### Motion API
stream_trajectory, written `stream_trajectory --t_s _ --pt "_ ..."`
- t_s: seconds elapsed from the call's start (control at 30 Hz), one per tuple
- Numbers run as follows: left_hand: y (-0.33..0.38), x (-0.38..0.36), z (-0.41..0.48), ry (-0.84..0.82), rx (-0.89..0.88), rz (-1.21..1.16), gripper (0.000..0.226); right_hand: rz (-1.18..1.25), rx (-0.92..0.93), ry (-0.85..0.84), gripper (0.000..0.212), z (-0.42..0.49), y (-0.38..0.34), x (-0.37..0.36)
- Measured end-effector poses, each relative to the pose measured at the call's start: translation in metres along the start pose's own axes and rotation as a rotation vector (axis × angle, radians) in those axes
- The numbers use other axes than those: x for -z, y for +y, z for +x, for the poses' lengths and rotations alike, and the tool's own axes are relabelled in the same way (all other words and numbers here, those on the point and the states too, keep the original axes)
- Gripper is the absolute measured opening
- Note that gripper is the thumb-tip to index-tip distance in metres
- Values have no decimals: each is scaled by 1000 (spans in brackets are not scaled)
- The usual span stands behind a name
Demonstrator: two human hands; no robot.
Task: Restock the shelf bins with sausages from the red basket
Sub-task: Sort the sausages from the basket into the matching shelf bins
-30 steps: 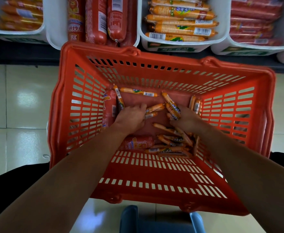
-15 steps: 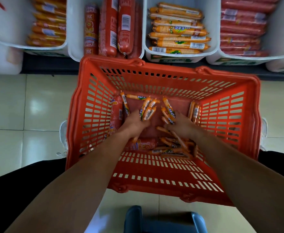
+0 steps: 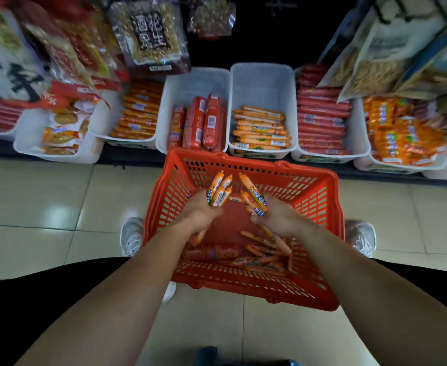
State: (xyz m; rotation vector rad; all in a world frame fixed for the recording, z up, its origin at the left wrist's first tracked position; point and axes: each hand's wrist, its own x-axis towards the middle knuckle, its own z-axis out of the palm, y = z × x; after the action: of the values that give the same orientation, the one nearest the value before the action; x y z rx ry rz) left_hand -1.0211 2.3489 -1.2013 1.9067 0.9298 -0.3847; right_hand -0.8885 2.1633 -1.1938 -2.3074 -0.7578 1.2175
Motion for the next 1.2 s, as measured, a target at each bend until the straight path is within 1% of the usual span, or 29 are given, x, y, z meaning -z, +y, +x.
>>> stream_trajectory --t_s 0.17,0.23,0.3,0.37,0.43,0.57,0.63,0.7,0.8,0.87,0.93,1.03,1.1,1.2 --pt "22 37 -13 67 -56 -14 22 -115 124 138 22 -11 -29 55" --pt "29 48 -13 105 -61 -41 21 -141 155 172 30 1 -35 80" --pt "34 57 -9 122 -67 -55 19 -189 151 207 33 19 -41 104" --pt "39 63 -4 125 -83 -61 15 -300 165 239 47 42 -51 127" --pt "38 66 5 126 -85 -65 19 -428 145 246 55 69 -61 143" --pt "35 70 19 152 -53 -92 23 -636 117 219 50 115 -72 146" --pt "32 70 23 166 -54 -112 23 -654 123 181 55 132 -67 139" --pt "30 69 27 180 -57 -139 20 -622 113 150 59 144 -59 133" --pt "27 70 32 193 -45 -178 17 -630 95 209 47 149 -50 133" --pt "27 71 32 195 -43 -208 17 -691 88 262 41 142 -45 136" --pt "27 71 33 201 -46 -211 16 -752 70 277 37 134 -41 140" --pt "28 69 32 203 -35 -196 16 -818 27 321 43 126 -35 146" --pt "30 67 31 211 -31 -193 16 -774 18 350 40 120 -34 148" --pt "41 66 30 214 -53 -175 19 -709 44 309 39 115 -32 149"
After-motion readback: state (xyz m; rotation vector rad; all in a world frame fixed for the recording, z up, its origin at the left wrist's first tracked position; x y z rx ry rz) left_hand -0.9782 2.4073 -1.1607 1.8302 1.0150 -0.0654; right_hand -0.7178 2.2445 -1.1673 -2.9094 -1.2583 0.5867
